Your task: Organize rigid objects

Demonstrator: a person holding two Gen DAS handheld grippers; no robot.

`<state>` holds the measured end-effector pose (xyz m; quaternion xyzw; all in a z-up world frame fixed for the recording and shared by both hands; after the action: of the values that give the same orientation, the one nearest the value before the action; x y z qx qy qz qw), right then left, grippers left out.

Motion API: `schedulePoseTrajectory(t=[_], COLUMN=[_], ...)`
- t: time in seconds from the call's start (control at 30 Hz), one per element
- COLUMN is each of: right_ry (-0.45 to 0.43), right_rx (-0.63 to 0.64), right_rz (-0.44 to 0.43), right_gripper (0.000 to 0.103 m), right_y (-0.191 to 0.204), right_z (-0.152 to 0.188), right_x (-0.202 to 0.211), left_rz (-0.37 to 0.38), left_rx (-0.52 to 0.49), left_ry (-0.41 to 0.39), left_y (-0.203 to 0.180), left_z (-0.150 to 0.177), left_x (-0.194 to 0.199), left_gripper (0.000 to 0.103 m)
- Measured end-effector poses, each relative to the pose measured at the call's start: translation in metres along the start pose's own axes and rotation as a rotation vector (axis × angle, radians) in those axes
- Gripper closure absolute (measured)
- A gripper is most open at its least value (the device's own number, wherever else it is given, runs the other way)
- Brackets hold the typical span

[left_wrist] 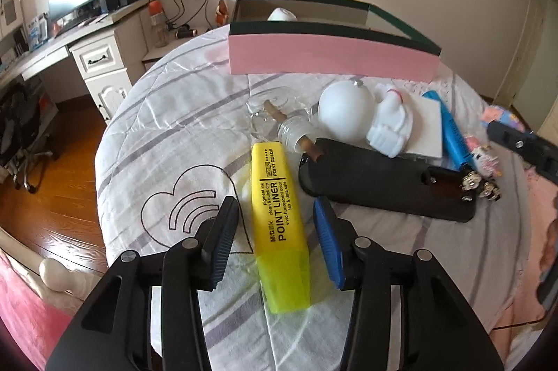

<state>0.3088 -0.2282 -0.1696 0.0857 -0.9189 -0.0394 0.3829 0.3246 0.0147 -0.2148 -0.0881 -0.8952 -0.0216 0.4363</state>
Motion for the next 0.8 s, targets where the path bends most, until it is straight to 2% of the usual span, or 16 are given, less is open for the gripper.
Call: schedulePoseTrajectory(t=[0.07,0.13,0.3,0.47,0.63,0.8], right_ry=[-0.002,-0.005,-0.023,-0.051,-0.081,-0.126], right_rx=[0.007,0.012,0.030,0.051,0.082,0.116], right_rz=[0.002,-0.001,-0.007,-0.016,-0.026,-0.036], right_gripper=[0.040,0.040,0.040,0.040,0.040,0.040], right_y=[0.001,0.004,0.010,0.019,0.030,0.044], right_z=[-0.001,-0.001,-0.004,-0.010,-0.018,-0.028], right_x=[0.002,0.004,0.011,0.020,0.031,0.047], left_rz=[-0.005,0.003,0.010,0.005,0.007,-0.039], left_rx=[-0.021,-0.017,0.002,-0.001,-0.023,-0.031], left_ry=[-0.006,-0.012,-0.029,-0.083,-0.161,-0.244], left_y=[-0.001,0.002,0.009,0.009,0.006,0.003], left_z=[0.000,0.001,0.002,-0.005,-0.017,-0.031], left_x=[-0.001,0.000,0.009,0.031,0.063,0.094], left_gripper=[0.075,0.077,0.077,0.077,0.077,0.077])
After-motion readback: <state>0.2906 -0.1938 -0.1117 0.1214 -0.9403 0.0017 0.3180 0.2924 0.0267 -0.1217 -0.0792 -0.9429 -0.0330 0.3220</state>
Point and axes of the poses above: each gripper's, at about its wrist camera, not at the fingertips, and x roughly against the way its jaws point, y to its left, z to its underside, the point moved 1 cm from there along -x, roughly the way its jaws point, and after that the axes turned 3 degrees about y, right-handed, at the moved point
